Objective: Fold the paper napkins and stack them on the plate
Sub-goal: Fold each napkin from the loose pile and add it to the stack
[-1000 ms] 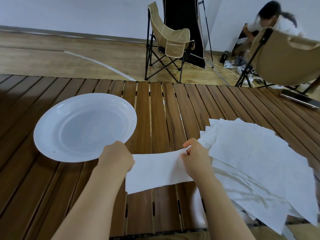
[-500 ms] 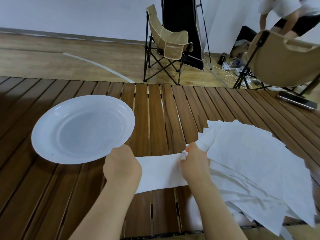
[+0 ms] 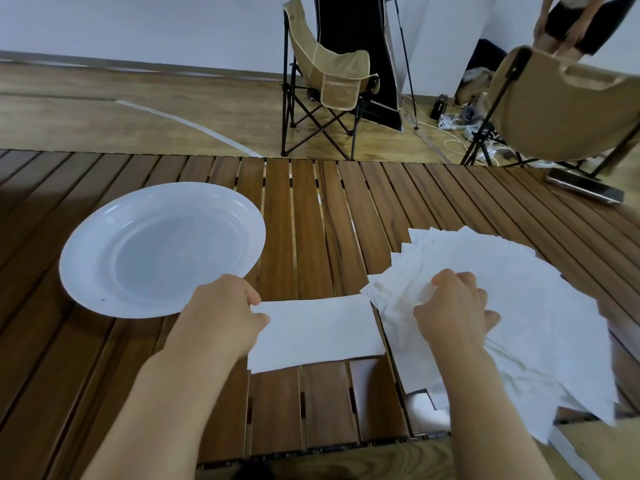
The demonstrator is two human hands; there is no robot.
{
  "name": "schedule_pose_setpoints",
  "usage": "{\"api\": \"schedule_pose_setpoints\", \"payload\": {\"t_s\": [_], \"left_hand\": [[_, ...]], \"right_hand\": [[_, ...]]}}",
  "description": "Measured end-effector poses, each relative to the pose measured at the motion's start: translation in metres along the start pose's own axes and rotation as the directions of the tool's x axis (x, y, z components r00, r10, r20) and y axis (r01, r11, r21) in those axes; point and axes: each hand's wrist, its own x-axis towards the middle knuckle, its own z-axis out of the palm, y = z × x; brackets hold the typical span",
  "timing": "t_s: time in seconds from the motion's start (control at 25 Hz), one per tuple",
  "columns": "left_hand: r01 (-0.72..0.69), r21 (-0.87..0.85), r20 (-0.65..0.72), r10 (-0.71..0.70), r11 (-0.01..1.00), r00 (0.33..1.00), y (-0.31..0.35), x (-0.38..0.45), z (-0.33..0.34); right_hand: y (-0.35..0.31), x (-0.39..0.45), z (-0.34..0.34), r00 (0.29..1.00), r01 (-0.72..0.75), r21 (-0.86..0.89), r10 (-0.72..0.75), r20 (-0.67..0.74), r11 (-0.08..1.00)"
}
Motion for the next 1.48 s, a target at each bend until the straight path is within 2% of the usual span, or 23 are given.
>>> {"api": "schedule_pose_setpoints", "payload": {"t_s": [0.12, 0.28, 0.36, 0.44, 0.52, 0.64, 0.72, 0.8, 0.84, 0.88, 0.92, 1.04, 1.08, 1.16, 1.24, 1.36, 1.48], "left_hand": [[0.022, -0.032, 0.078, -0.019, 0.999, 0.997, 0.000, 0.004, -0.003], [-0.027, -0.018, 0.134, 0.029, 0.999, 0.991, 0.005, 0.004, -0.002], [-0.041, -0.024, 0.128, 0.043, 0.999, 0.991, 0.005, 0.004, -0.006], [-0.039, -0.065, 0.131, 0.048, 0.997, 0.990, 0.004, 0.006, -0.009], [-0.051, -0.112, 0.164, 0.069, 0.992, 0.984, 0.004, 0.005, -0.012], [-0.098, -0.201, 0.230, 0.144, 0.975, 0.963, 0.010, 0.002, -0.018], [-0.120, -0.305, 0.255, 0.202, 0.945, 0.945, 0.016, -0.001, -0.024], [-0.140, -0.425, 0.244, 0.262, 0.894, 0.934, 0.021, -0.003, -0.027], [-0.149, -0.483, 0.228, 0.288, 0.863, 0.930, 0.023, -0.003, -0.029], [-0.148, -0.542, 0.211, 0.304, 0.827, 0.929, 0.023, -0.003, -0.030], [-0.145, -0.593, 0.193, 0.315, 0.792, 0.929, 0.024, -0.003, -0.032], [-0.168, -0.644, 0.135, 0.326, 0.747, 0.936, 0.026, -0.004, -0.037], [-0.170, -0.655, 0.124, 0.326, 0.736, 0.937, 0.028, -0.005, -0.039], [-0.157, -0.705, 0.092, 0.308, 0.692, 0.947, 0.029, -0.007, -0.039], [-0.180, -0.708, -0.011, 0.244, 0.683, 0.970, 0.027, -0.003, -0.035], [-0.229, -0.629, -0.167, 0.158, 0.743, 0.973, 0.022, 0.002, -0.032], [-0.211, -0.606, -0.149, 0.150, 0.767, 0.977, 0.020, 0.004, -0.031]], "right_hand": [[0.002, 0.004, -0.004, 1.000, -0.002, 0.073, 0.003, -0.016, 0.997], [0.004, 0.009, -0.011, 0.996, 0.000, 0.129, 0.011, -0.089, 0.992], [0.001, 0.008, -0.022, 0.990, 0.089, 0.214, -0.062, -0.127, 0.973], [-0.007, 0.003, -0.036, 0.980, 0.193, 0.373, -0.163, -0.110, 0.908], [-0.015, -0.006, -0.049, 0.975, 0.203, 0.583, -0.219, -0.044, 0.787], [-0.021, -0.018, -0.064, 0.941, 0.108, 0.809, -0.322, 0.104, 0.577], [-0.023, -0.025, -0.072, 0.900, 0.027, 0.910, -0.406, 0.157, 0.413], [-0.023, -0.029, -0.081, 0.873, -0.128, 0.967, -0.437, 0.215, 0.220], [-0.023, -0.030, -0.085, 0.871, -0.195, 0.968, -0.426, 0.245, 0.156], [-0.022, -0.031, -0.088, 0.875, -0.230, 0.963, -0.404, 0.266, 0.137], [-0.022, -0.032, -0.091, 0.884, -0.246, 0.957, -0.369, 0.286, 0.153], [-0.018, -0.028, -0.090, 0.915, -0.286, 0.905, -0.190, 0.356, 0.316], [-0.017, -0.025, -0.086, 0.910, -0.322, 0.895, -0.160, 0.383, 0.310], [-0.015, -0.020, -0.077, 0.880, -0.416, 0.886, -0.155, 0.449, 0.205], [-0.014, -0.018, -0.075, 0.838, -0.471, 0.867, -0.222, 0.498, 0.165], [-0.010, -0.015, -0.074, 0.799, -0.395, 0.877, -0.368, 0.475, 0.272], [-0.009, -0.014, -0.070, 0.828, -0.190, 0.889, -0.418, 0.373, 0.417]]}}
